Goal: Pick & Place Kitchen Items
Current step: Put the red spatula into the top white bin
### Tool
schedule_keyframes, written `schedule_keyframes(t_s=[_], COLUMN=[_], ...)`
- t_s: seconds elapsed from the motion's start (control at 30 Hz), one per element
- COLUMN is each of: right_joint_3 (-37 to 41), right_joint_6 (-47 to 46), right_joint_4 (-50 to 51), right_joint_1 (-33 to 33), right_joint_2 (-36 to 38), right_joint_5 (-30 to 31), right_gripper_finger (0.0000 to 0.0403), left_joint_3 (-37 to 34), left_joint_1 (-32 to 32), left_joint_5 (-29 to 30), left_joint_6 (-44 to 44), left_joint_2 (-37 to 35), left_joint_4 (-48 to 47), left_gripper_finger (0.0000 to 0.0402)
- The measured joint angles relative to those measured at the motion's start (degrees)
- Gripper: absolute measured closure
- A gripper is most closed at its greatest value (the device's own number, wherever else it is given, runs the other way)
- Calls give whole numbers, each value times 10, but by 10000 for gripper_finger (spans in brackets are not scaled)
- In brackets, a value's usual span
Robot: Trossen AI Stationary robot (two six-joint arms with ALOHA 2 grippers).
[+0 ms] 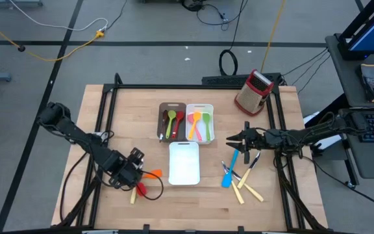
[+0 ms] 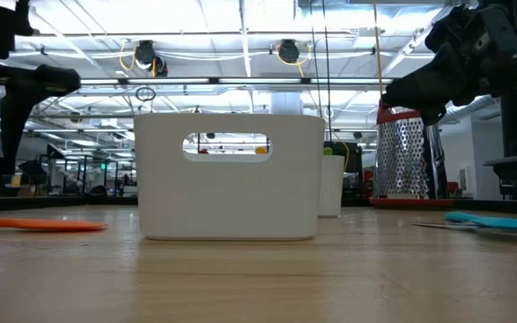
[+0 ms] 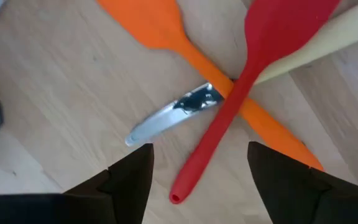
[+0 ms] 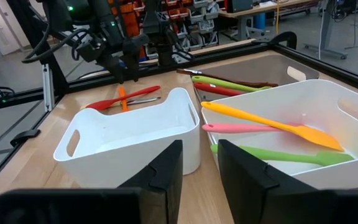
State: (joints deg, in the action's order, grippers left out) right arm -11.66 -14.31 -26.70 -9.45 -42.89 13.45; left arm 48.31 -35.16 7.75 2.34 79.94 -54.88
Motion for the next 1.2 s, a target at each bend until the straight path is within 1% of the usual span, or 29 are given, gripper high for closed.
schedule_keyframes(t_s=[0.23, 0.47, 0.57, 0.73, 0.83, 0.97, 1.13, 1.2], right_joint_3=[0, 0, 0, 0, 0, 0, 0, 0], right_joint_6=[0, 0, 0, 0, 0, 0, 0, 0], right_joint_4=[0, 0, 0, 0, 0, 0, 0, 0], right_joint_1=[0, 0, 0, 0, 0, 0, 0, 0], right_joint_2=[0, 0, 0, 0, 0, 0, 0, 0], right_joint_5=[0, 0, 0, 0, 0, 0, 0, 0], right_gripper_finger=[310, 310, 310, 310, 310, 310, 310, 310], left_joint_3=[-1, -49, -59, -76, -83, -96, -126, -135], left_joint_1=[0, 1, 4, 4, 4, 4, 4, 4], left_joint_5=[-2, -7, -4, -4, -4, -8, -33, -32], left_joint_6=[8, 15, 17, 6, 11, 39, 53, 53], left_joint_2=[0, 0, 0, 0, 0, 0, -2, -2], left_joint_4=[2, 44, 71, 79, 88, 106, 146, 156], left_gripper_finger=[135, 135, 135, 135, 135, 135, 135, 135])
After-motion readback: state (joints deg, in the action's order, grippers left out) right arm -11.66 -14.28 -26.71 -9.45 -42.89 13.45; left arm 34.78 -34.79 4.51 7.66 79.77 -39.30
